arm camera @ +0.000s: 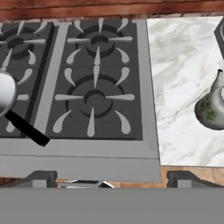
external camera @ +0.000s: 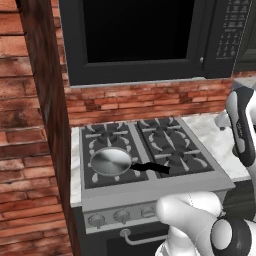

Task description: Pick the kettle from the counter and place it on a stove burner. Then turn the burner on.

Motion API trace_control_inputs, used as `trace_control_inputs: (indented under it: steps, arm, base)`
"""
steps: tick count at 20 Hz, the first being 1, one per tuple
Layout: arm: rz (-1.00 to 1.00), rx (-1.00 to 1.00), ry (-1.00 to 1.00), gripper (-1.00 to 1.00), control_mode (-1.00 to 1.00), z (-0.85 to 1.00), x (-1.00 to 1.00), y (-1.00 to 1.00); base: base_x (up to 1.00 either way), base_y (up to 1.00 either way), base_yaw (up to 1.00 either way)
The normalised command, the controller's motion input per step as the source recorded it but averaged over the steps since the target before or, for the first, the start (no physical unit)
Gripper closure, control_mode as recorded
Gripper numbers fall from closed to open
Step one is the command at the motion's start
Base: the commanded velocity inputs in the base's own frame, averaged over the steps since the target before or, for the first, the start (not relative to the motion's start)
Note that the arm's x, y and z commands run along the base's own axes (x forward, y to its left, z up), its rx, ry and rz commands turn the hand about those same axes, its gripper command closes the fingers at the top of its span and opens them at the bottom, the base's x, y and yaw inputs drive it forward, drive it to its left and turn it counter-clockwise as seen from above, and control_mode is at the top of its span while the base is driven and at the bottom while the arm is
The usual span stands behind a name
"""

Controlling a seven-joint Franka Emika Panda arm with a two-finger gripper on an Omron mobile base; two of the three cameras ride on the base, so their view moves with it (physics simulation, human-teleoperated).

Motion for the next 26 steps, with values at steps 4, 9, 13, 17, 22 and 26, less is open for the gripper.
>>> trace_control_inputs:
  steps: [4, 9, 13, 17, 22, 26]
  arm:
    - [0.00, 0.00, 0.00, -1.00, -1.00, -0.14, 0.00, -0.46]
    - [0.00, 0.00, 0.00, -1.00, -1.00, -0.09, 0.00, -0.44]
    - [0.00, 0.01, 0.00, -1.00, -1.00, -0.04, 0.00, -0.46]
    - [0.00, 0.03, 0.00, -1.00, -1.00, -0.01, 0.00, -0.48]
    - [0.00, 0.03, 0.00, -1.00, -1.00, -0.02, 0.00, -0.47]
    - [0.00, 0.02, 0.00, -1.00, -1.00, -0.08, 0.00, -0.41]
  base:
    - [0.00, 0.00, 0.00]
    - [0.00, 0.00, 0.00]
    - [0.00, 0.00, 0.00]
    - [0.00, 0.00, 0.00]
    - [0.00, 0.00, 0.00]
    - [0.00, 0.00, 0.00]
